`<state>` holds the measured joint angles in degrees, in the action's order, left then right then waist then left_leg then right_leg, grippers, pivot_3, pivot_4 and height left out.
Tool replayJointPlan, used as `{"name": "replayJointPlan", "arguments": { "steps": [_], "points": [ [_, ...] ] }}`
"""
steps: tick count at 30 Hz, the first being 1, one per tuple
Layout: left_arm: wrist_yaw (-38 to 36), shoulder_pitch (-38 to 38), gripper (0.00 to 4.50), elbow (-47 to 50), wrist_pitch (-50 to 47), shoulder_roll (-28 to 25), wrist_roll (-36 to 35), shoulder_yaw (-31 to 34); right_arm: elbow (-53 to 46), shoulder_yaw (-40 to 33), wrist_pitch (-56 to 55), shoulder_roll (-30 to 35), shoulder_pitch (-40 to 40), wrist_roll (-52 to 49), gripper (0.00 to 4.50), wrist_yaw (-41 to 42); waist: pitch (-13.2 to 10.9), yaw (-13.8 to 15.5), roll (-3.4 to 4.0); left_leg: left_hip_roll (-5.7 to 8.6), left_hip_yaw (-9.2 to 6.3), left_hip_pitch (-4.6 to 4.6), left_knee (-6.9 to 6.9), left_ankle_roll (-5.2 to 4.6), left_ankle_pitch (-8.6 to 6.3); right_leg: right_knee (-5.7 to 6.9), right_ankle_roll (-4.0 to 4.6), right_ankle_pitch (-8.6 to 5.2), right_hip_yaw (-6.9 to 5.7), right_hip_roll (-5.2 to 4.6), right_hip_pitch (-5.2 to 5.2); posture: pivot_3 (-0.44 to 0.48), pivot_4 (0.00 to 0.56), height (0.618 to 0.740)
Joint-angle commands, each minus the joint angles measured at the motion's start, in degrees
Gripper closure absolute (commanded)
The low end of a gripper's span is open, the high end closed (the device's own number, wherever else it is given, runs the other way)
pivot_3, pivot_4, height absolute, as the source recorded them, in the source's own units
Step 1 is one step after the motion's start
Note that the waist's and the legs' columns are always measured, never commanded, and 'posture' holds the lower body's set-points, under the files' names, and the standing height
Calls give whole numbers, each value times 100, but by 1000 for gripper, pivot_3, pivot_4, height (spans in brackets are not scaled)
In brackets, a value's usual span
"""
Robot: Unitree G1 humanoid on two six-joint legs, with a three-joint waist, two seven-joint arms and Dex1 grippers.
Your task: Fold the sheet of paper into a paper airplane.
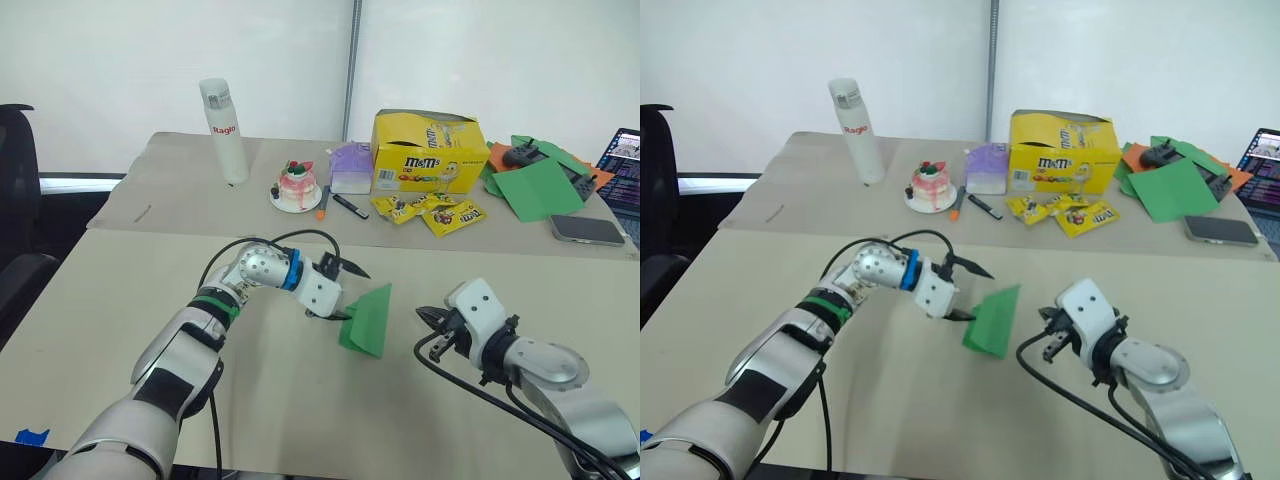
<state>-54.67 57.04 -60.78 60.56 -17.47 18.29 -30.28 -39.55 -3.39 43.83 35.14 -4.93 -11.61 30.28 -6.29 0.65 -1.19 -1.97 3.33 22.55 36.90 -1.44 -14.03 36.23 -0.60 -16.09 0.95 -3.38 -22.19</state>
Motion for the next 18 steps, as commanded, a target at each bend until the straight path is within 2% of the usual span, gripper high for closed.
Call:
{"name": "replayJointPlan", "arguments": {
  "steps": [1, 5, 11, 13, 16, 18],
  "points": [
    [667, 314, 592, -283, 402, 74, 526, -103, -398, -244, 124, -44, -45, -80, 4500, -165, 0, 2, 0, 0, 0, 1, 0, 0, 0, 0, -1, 0, 0, 0, 0, 0, 150, 722],
    [2025, 594, 1877, -428, 528, 47, 1661, -507, -514, -367, 149, -47, -190, -51, 4500, -303, -1, 32, -1, 5, -2, 5, 5, 0, 0, -4, -9, 2, -1, -3, 2, 0, 150, 722],
    [3178, 776, 3922, -514, 869, 98, 2379, -822, -397, -461, 105, 19, -26, -25, 4500, -401, -1, 8, -1, 5, -1, 4, 6, 1, 0, -3, -13, 3, 0, -2, 2, 0, 150, 722],
    [3407, 791, 4473, -515, 954, 81, 2511, -891, -338, -450, 91, 32, 19, -17, 4500, -399, 0, 7, -1, 5, -1, 3, 5, 1, 1, -2, -12, 3, 0, -2, 2, 0, 150, 722],
    [3532, 775, 4473, -521, 1034, 2, 2650, -999, -236, -409, 50, 42, 82, 8, 4500, -396, 0, 6, -1, 4, -1, 3, 5, 1, 1, -1, -12, 3, 0, -1, 2, 0, 150, 722],
    [3314, 736, 4473, -598, 1039, -33, 2536, -990, -173, -364, 31, 43, 142, 22, 4500, -395, 0, 6, 0, 5, 1, 1, 6, 1, 1, 0, -12, 3, 0, -2, 2, 0, 150, 722]
  ]
}}
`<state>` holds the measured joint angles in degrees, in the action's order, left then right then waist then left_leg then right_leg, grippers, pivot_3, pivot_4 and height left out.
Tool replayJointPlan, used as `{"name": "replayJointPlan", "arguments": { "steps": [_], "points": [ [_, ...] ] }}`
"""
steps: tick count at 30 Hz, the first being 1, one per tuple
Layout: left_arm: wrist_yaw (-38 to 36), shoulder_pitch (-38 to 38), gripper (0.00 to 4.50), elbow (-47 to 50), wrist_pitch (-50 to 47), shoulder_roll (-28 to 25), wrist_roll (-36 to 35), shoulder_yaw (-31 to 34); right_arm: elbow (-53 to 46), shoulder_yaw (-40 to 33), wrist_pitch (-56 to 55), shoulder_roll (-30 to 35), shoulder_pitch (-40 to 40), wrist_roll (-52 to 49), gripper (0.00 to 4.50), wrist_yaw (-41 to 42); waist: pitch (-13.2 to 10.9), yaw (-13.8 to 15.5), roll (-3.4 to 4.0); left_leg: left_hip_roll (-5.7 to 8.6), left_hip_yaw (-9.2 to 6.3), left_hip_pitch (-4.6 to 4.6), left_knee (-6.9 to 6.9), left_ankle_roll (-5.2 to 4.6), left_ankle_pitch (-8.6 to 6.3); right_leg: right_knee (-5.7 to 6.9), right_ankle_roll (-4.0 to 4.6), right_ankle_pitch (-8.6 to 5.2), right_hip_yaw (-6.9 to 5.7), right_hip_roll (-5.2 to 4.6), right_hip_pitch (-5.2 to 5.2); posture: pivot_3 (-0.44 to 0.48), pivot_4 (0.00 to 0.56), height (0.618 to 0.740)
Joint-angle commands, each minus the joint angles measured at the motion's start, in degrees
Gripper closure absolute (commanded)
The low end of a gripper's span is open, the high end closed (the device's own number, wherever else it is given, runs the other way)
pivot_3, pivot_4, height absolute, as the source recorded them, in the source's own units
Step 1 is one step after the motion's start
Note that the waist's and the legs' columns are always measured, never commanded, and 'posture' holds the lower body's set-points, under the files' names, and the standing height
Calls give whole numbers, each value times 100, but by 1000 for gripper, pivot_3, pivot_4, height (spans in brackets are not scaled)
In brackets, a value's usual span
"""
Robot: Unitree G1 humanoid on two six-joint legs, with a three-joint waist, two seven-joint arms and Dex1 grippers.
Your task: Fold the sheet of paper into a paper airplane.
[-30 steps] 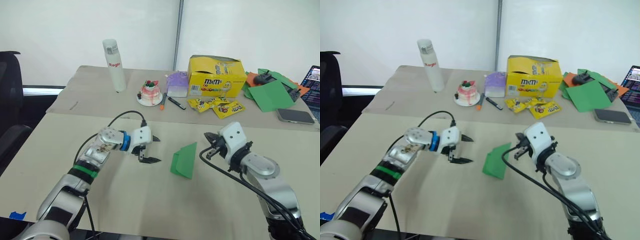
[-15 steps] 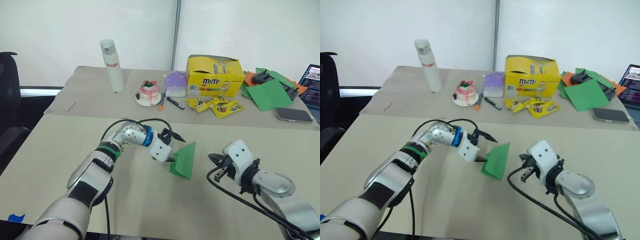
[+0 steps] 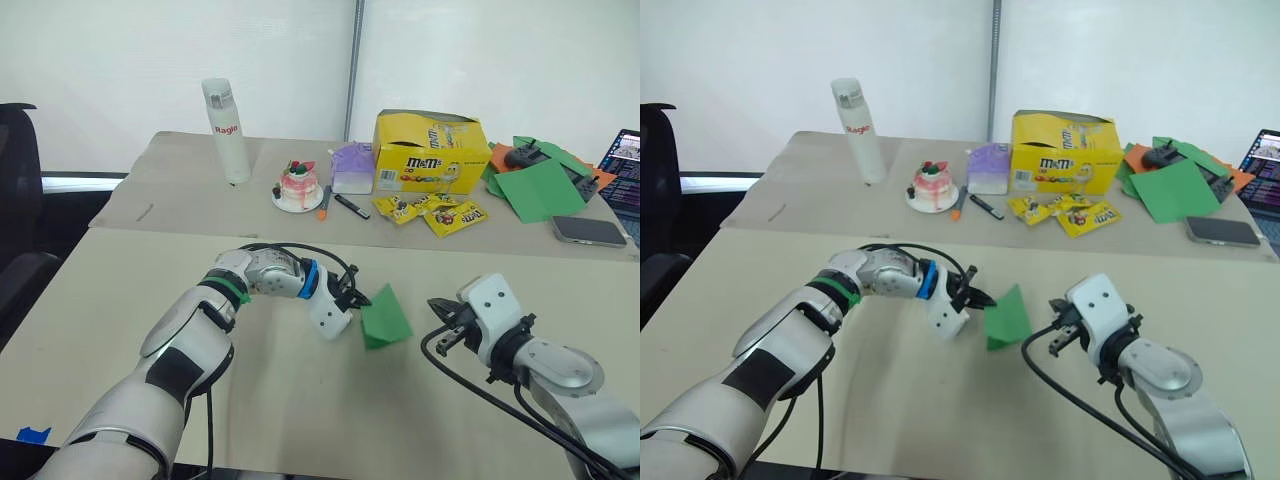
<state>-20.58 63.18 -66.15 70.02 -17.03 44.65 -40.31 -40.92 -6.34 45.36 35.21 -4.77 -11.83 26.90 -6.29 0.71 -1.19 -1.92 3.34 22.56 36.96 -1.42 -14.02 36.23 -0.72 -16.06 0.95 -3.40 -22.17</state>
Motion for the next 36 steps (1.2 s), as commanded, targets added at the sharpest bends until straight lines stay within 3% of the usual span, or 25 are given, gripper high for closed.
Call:
{"name": "replayJointPlan", "arguments": {
  "steps": [1, 6, 9, 11, 18, 26, 27, 36],
  "points": [
    [-396, 71, 4473, -156, 29, -43, -383, 135, -1, -38, -135, 36, 159, 54, 4500, -52, 0, -1, 1, 0, 1, -1, 0, 0, 0, 1, 0, 0, 0, 0, 0, 0, 150, 722],
    [-2082, -211, 4473, 132, -1019, 48, -1624, 679, 122, 93, -173, 10, 313, 80, 4500, -34, 2, 4, 3, -1, 1, -1, 3, 1, 2, 4, 0, 0, -3, 0, 0, 0, 150, 722],
    [-3159, -700, 4473, 1370, -2516, -95, -2118, 877, 219, 179, -198, -1, 433, 89, 4500, -33, 4, -19, 7, -1, 2, -1, 4, 1, 3, 7, 0, 0, 0, 0, 0, 0, 150, 722],
    [-3493, -1073, 4473, 2369, -3584, -189, -2186, 994, 269, 212, -219, 0, 486, 90, 4500, -25, 5, -36, 9, -4, 2, -3, 4, 2, 3, 8, 1, 0, 0, 1, 0, 0, 150, 722],
    [-3882, -1856, 4473, 4111, -5902, 17, -2021, 932, 393, 270, -278, -4, 618, 96, 4500, -45, 7, -9, 12, -3, -1, -10, 15, 2, 5, 29, 1, 0, 6, 4, 4, 0, 150, 722],
    [-3800, -1989, 4473, 4454, -6312, 419, -2270, 956, 411, 284, -303, -34, 664, 143, 4500, -117, 7, -2, 13, 0, -2, -7, 29, 1, 5, 41, -1, -2, 14, 3, 3, 0, 150, 722],
    [-3812, -1997, 3942, 4460, -6382, 466, -2349, 994, 428, 294, -312, -42, 683, 158, 4500, -133, 7, -4, 13, 0, -2, -7, 29, 1, 5, 43, 0, -2, 16, 4, 2, 0, 150, 722],
    [-4031, -1989, 1013, 4738, -6755, 377, -2854, 1218, 451, 280, -316, -53, 764, 174, 4500, -137, 8, -5, 13, 0, -3, -8, 28, 0, 5, 46, 0, -2, 20, 6, 1, 0, 150, 722]
  ]
}}
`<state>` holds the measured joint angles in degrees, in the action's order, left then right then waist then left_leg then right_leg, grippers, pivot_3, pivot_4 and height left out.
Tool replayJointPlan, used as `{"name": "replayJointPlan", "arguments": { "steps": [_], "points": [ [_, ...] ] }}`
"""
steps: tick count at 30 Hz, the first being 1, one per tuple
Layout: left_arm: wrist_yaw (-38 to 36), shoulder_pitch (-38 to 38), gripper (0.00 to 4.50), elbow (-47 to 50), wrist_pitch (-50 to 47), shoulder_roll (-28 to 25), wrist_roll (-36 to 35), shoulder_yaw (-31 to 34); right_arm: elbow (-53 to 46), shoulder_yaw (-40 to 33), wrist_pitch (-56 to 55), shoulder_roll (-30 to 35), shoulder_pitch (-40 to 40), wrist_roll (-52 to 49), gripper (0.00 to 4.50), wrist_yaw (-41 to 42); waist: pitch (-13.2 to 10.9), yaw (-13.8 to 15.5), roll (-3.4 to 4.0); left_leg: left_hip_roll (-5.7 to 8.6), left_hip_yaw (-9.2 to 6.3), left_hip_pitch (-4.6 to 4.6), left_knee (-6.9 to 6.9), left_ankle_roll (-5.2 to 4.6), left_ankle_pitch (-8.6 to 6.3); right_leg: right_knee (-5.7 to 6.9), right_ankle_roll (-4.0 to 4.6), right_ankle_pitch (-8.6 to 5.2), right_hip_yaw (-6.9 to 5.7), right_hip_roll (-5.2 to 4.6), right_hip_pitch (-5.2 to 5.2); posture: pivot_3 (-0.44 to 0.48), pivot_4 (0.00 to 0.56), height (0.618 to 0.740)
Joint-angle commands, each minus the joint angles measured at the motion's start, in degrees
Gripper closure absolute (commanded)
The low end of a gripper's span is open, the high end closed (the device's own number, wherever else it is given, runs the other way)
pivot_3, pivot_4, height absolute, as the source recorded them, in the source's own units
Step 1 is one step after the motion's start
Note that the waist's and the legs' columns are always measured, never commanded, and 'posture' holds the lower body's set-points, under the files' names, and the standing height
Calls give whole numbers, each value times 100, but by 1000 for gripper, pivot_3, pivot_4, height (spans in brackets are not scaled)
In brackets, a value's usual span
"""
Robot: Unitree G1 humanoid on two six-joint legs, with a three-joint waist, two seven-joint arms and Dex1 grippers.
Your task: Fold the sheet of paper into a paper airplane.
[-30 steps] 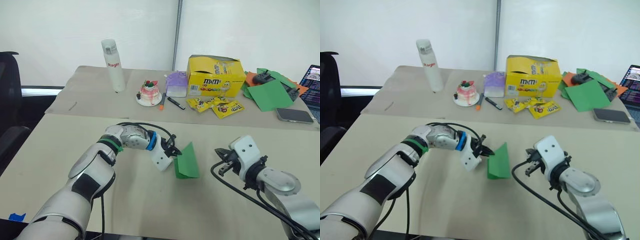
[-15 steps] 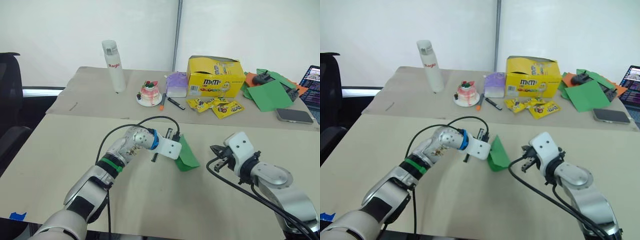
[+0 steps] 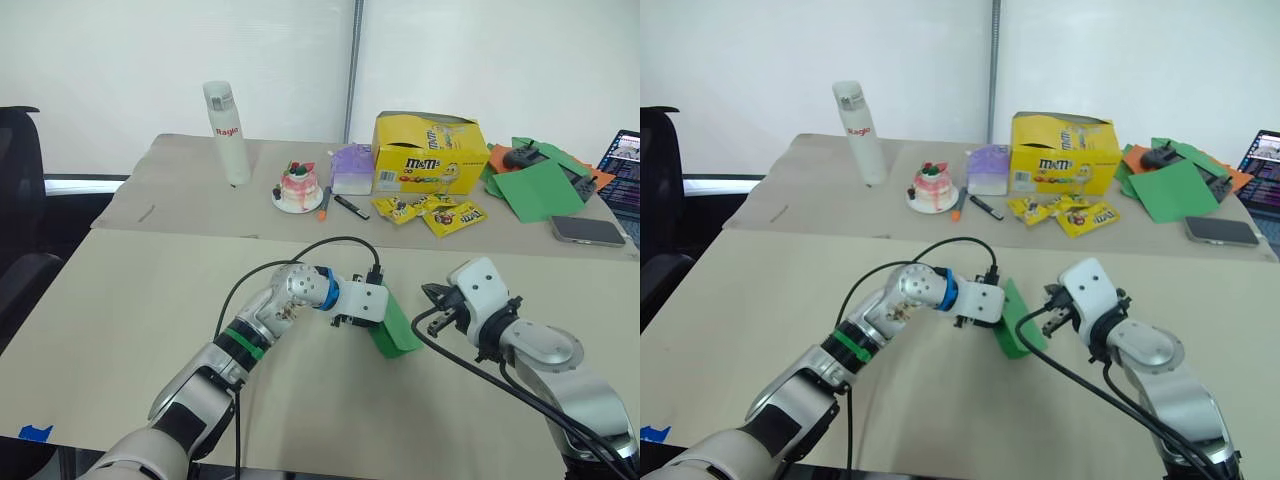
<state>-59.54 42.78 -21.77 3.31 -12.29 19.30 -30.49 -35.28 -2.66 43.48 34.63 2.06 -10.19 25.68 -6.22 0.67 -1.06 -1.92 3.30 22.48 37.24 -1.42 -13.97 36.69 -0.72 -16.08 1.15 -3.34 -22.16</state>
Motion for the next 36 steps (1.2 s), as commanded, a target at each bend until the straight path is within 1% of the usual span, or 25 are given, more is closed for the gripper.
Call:
{"name": "replayJointPlan", "arguments": {
  "steps": [1, 3, 5, 8, 9, 11, 13, 14, 15, 16, 20, 23, 26, 29, 33, 34, 36],
  "points": [
    [-253, 46, 680, 365, -110, -177, -488, 323, -182, -114, -94, -19, 66, -88, 4500, 37, 0, -3, 0, 0, 0, 0, 0, 0, 0, 0, 0, 0, 0, 0, 0, 0, 150, 722],
    [-567, 31, 27, 430, -82, -410, -873, 509, -471, -132, 190, -115, -50, -616, 4500, 335, 0, -9, 0, -1, 0, 0, 0, 0, 0, 0, 0, 0, 1, 0, -1, 0, 150, 722],
    [-907, -6, 27, 357, -130, -670, -1269, 740, -731, -45, 162, -87, -201, -754, 4500, 463, 1, -13, 3, -5, -3, -1, -2, 0, 0, 2, 2, 0, 1, 4, -1, 0, 150, 722],
    [-1255, 6, 0, 7, 108, -1052, -1730, 1100, -989, -26, 329, -180, -339, -990, 3664, 444, 1, -32, 3, -7, -5, -3, -2, -1, -1, 4, 4, -2, 0, 5, -2, 0, 150, 722],
    [-1362, 17, 0, -83, 163, -1128, -1863, 1183, -1039, 18, 359, -159, -379, -966, 3235, 407, 1, -31, 2, -6, -5, -4, -2, -1, -1, 4, 4, -2, 0, 4, -1, 0, 150, 722],
    [-1518, 33, 0, -243, 75, -1172, -2197, 1415, -1060, 154, 316, -149, -405, -693, 2612, 149, 1, -12, 2, -5, -5, -5, 0, -1, 0, 5, 4, -2, 0, 2, 1, 0, 150, 722],
    [-1473, 43, 0, -409, 173, -1181, -2262, 1515, -1093, 266, 479, -238, -429, -685, 1888, -29, 1, 15, 2, -2, -5, -3, 5, -1, 0, 5, 3, -2, -3, -3, 2, 0, 150, 722],
    [-1498, 44, 0, -428, 64, -1180, -2300, 1531, -1105, 311, 560, -276, -459, -731, 1601, -65, 1, 19, 2, -1, -5, 0, 8, -1, 0, 5, 2, -3, -4, -4, 2, 0, 150, 722],
    [-1595, 24, 0, -404, -144, -1165, -2417, 1553, -1102, 362, 610, -296, -508, -751, 1193, -81, 1, 18, 2, 0, -5, 2, 10, -1, 0, 4, 1, -3, -4, -4, 2, 0, 150, 722],
    [-1618, 18, 0, -394, -307, -1109, -2550, 1616, -1056, 464, 586, -271, -587, -663, 915, -117, 1, 14, 2, 0, -6, 4, 10, -1, 0, 4, 1, -3, -3, -4, 2, 0, 150, 722],
    [-1606, 48, 0, -426, -548, -949, -2773, 1717, -941, 741, 528, -271, -742, -409, 915, -295, 1, -9, 2, -1, -6, 4, 10, -1, 0, 4, 2, -3, -3, -2, 1, 0, 150, 722],
    [-1494, 140, 0, -509, -718, -854, -2839, 1792, -903, 1013, 363, -90, -768, -103, 915, -323, 1, -18, 2, -2, -7, 2, 10, -1, 0, 6, 1, -3, -2, 2, 1, 0, 150, 722],
    [-1419, 203, 0, -600, -843, -823, -2888, 1879, -931, 1039, 252, -81, -763, 42, 1755, -387, 1, -19, 2, -2, -7, 1, 10, -1, 0, 6, 1, -4, -1, 3, 0, 0, 150, 722],
    [-1374, 235, 0, -699, -966, -827, -2935, 1954, -971, 1035, 240, 1, -775, 135, 2872, -354, 0, -15, 1, -2, -8, 3, 10, -1, 0, 6, 1, -4, -1, 4, 0, 0, 150, 722],
    [-1335, 290, 0, -861, -1115, -843, -3036, 2112, -1001, 1124, 304, 84, -678, 130, 4238, -240, 0, -10, 0, 0, -8, 3, 10, -1, 0, 5, 0, -4, -2, 1, 1, 0, 150, 722],
    [-1332, 299, 0, -872, -1157, -850, -3067, 2162, -991, 1160, 270, 109, -634, 128, 4472, -199, 0, -14, 0, -1, -9, 2, 10, -1, 0, 5, 1, -4, -2, 3, 0, 0, 150, 722],
    [-1326, 301, 0, -849, -1219, -876, -3126, 2266, -943, 1268, 148, 247, -563, 189, 4472, -51, 0, -18, 0, -2, -10, 3, 10, -1, 0, 6, 1, -4, -2, 4, 0, 0, 150, 722]
  ]
}}
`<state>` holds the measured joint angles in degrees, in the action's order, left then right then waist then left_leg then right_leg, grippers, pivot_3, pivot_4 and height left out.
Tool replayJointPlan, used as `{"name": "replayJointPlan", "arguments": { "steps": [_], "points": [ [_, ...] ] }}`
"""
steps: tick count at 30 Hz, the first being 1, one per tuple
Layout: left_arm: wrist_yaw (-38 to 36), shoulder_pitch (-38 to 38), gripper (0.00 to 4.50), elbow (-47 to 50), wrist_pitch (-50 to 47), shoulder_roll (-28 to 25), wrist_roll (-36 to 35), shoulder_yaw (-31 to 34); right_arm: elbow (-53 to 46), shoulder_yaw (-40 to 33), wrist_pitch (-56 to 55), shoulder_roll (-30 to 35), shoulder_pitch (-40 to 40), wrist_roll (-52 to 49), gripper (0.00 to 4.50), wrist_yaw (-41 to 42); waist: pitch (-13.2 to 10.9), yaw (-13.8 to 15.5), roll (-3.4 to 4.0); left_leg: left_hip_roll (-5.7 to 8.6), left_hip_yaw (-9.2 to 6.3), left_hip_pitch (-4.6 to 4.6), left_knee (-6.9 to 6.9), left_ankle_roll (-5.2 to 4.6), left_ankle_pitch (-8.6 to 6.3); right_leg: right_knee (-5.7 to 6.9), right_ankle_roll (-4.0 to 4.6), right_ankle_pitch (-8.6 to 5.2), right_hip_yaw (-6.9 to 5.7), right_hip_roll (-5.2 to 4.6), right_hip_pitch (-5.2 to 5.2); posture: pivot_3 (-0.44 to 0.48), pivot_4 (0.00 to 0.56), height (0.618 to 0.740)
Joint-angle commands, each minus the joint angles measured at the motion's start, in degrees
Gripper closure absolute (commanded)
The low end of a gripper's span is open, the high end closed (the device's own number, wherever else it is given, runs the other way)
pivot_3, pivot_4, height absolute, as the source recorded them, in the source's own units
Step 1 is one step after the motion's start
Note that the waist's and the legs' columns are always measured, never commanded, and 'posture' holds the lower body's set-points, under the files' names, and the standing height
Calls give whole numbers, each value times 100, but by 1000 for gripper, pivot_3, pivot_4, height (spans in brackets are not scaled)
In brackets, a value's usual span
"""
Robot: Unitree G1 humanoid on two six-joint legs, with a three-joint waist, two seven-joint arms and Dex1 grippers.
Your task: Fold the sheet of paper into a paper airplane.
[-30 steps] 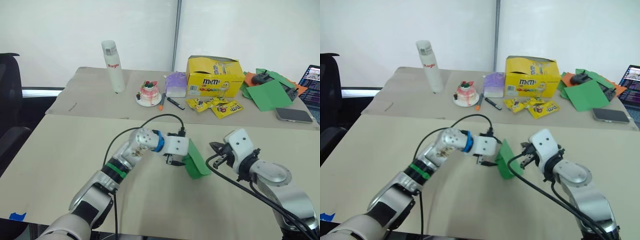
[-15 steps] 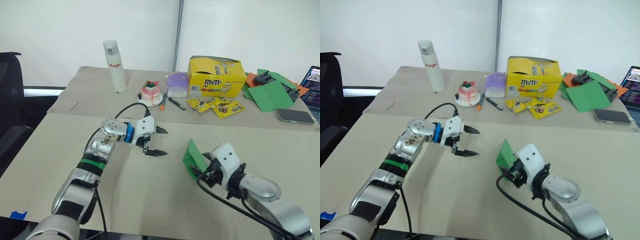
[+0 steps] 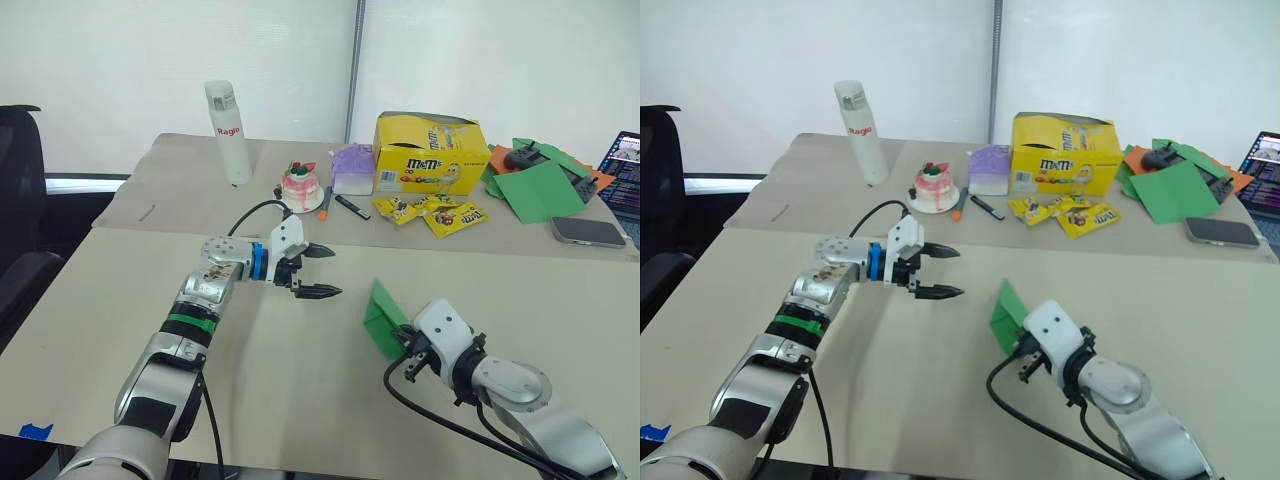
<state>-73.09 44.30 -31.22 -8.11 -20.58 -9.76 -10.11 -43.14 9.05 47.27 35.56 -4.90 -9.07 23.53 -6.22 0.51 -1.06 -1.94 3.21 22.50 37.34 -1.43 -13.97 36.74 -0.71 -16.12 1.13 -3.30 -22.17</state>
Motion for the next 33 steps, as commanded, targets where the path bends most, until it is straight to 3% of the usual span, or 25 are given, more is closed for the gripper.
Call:
{"name": "replayJointPlan", "arguments": {
  "steps": [1, 11, 19, 25, 33],
  "points": [
    [27, 144, 0, 123, -139, -64, -267, 284, -121, 170, -380, 258, 175, 118, 4472, 294, 0, -2, 0, 0, -1, 0, 0, 0, 0, 0, 0, 0, 0, 0, 0, 0, 150, 722],
    [-405, -389, 0, 707, -93, -422, -217, 74, 862, 843, -3448, 1467, 698, 712, 4472, 2182, -1, 1, -1, 2, 0, -1, -2, 0, 0, -5, -1, -1, 0, 0, 2, 0, 150, 722],
    [-1208, -1127, 2462, 1310, 298, -672, -133, -553, 1419, 827, -4440, 1319, 819, 761, 4500, 2644, -1, 5, -1, 0, 2, -5, -1, 0, 0, -1, 1, -1, 2, 0, 3, 0, 150, 722],
    [-1050, -1517, 4478, 1731, 358, -520, 19, -953, 1176, 735, -4156, 1188, 517, 662, 4500, 2685, -1, 46, -1, -2, 1, -4, 4, 0, 0, 1, 2, -1, 1, -4, 6, 0, 150, 722],
    [-843, -1779, 4478, 1694, 699, -704, 526, -1319, 1079, 609, -3907, 1176, 394, 478, 4500, 2837, 0, 15, 0, -4, 1, -9, 5, -2, -1, 3, 4, -2, 4, 1, 6, 0, 150, 722]
  ]
}}
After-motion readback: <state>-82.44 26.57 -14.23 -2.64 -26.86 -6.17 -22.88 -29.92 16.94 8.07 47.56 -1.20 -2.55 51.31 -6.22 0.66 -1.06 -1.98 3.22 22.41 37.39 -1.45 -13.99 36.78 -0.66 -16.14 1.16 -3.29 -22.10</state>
